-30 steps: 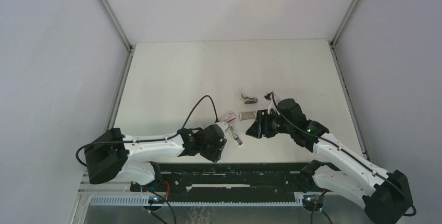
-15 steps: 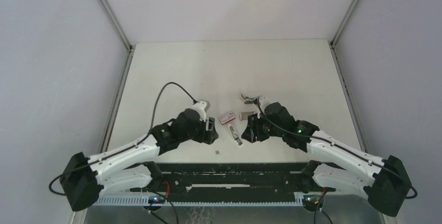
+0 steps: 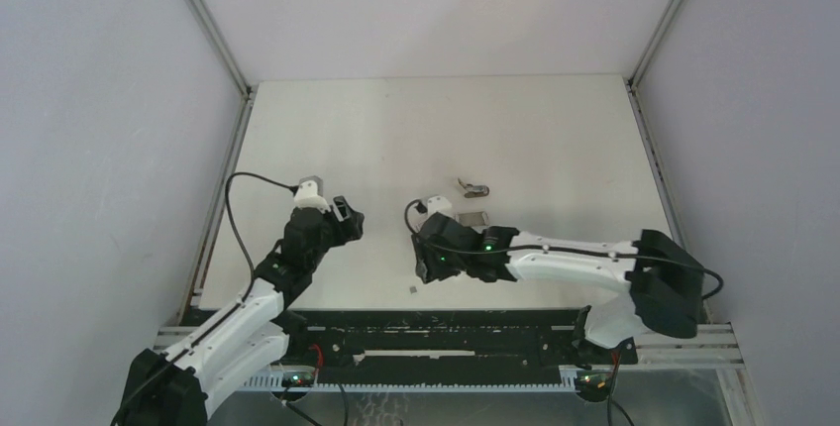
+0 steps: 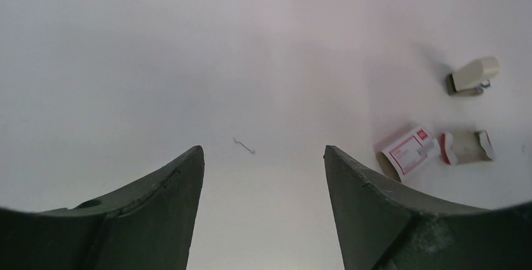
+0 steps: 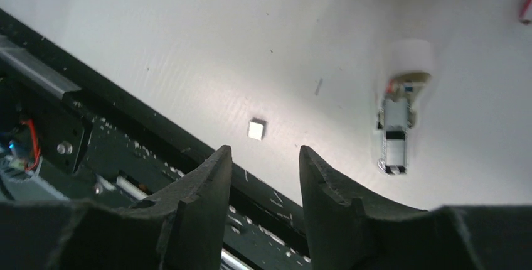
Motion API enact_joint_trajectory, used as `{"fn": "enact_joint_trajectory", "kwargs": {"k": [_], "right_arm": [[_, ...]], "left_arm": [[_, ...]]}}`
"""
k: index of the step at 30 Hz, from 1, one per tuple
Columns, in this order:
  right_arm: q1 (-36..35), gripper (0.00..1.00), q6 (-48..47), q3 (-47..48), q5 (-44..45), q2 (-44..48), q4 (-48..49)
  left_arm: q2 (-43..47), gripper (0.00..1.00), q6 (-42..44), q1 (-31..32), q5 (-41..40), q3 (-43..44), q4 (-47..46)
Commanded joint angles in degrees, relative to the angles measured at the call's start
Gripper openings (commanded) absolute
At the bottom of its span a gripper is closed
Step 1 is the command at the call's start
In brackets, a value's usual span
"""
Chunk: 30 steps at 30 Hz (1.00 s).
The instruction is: Load the staples into the stapler
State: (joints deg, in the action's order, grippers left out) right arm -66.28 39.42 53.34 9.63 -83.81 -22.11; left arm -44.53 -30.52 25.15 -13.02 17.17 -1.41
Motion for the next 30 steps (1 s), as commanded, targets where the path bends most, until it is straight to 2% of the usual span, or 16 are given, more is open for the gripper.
{"fn": "enact_joint_trajectory", "kwargs": {"k": [1,10,19,30], "right_arm": [[-2.92,0.42,4.17,8.02,5.97,-7.79,-4.51],[-4.47,0.38,5.54,15.21,5.68,-18.51,-9.48],[-5.64,0.37,6.20,17.06,5.20,-22.30,-10.07],[-6.13,0.26,6.03,19.18,5.77,-24.46,-10.97]], "left_arm": [[3.54,0.74,4.23,-0.27,-8.79,-2.36,-8.98],[5.21,0.76,5.20,-0.34,-8.99,-2.72,-7.72],[7.34,0.78,5.25,-0.27,-9.63,-3.11,-6.66],[8.05,0.78,5.30,-0.27,-10.01,-3.02,-6.06]]}}
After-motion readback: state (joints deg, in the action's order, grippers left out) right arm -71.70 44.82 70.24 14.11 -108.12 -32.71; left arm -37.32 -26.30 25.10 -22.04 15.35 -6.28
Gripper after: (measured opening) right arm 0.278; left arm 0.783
